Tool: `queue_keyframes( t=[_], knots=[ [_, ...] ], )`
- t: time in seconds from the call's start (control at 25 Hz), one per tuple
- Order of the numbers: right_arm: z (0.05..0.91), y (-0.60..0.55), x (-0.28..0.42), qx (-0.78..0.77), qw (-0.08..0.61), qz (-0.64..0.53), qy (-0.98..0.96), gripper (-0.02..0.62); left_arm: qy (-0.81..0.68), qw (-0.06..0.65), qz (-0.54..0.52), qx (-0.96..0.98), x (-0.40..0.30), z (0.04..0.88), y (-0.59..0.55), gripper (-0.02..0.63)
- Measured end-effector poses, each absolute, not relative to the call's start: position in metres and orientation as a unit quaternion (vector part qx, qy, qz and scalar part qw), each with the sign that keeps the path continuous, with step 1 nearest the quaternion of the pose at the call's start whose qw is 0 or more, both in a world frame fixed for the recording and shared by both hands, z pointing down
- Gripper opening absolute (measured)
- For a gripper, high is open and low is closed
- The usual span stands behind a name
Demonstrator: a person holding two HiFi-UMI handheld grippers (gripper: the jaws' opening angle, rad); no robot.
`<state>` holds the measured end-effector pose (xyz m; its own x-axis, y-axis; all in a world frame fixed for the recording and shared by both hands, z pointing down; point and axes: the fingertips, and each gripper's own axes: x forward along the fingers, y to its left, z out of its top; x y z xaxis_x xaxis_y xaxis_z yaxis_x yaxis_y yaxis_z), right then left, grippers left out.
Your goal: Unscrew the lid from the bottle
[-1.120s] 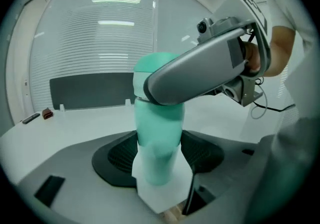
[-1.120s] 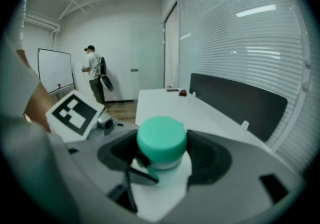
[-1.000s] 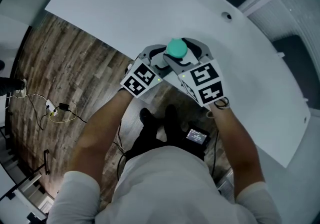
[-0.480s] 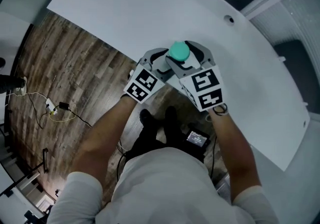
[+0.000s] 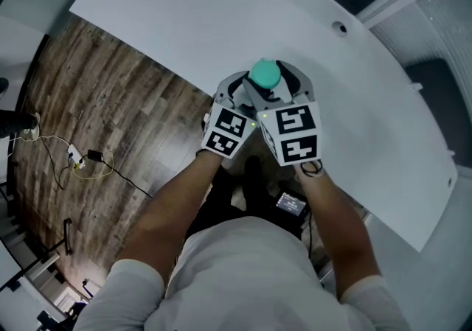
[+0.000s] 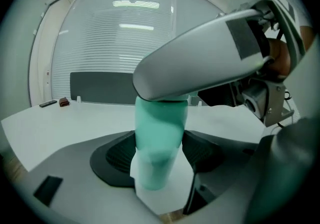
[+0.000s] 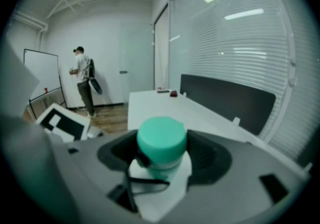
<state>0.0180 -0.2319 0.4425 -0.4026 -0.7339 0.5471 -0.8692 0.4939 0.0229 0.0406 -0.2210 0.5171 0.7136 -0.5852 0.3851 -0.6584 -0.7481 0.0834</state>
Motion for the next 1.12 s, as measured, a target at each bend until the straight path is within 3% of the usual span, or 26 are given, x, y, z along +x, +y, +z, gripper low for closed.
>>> queue_keyframes(
  t=[0.48, 0.68, 1.12],
  knots=[
    [0.443, -0.224, 0.015, 0.373, 0.285, 0.097, -0.878, 0.316, -0.176, 0.069, 0.213, 0.959, 0.042, 0.518, -0.212, 0.296],
    [0.445, -0.227, 0.017, 0.416, 0.274, 0.112, -0.860, 0.316, -0.270, 0.038, 0.213, 0.938, 0.035, 0.519, -0.213, 0.296],
    [0.444, -0.230, 0.019, 0.473, 0.254, 0.130, -0.833, 0.314, -0.381, 0.088, 0.194, 0.900, 0.039, 0.528, -0.217, 0.298]
  ],
)
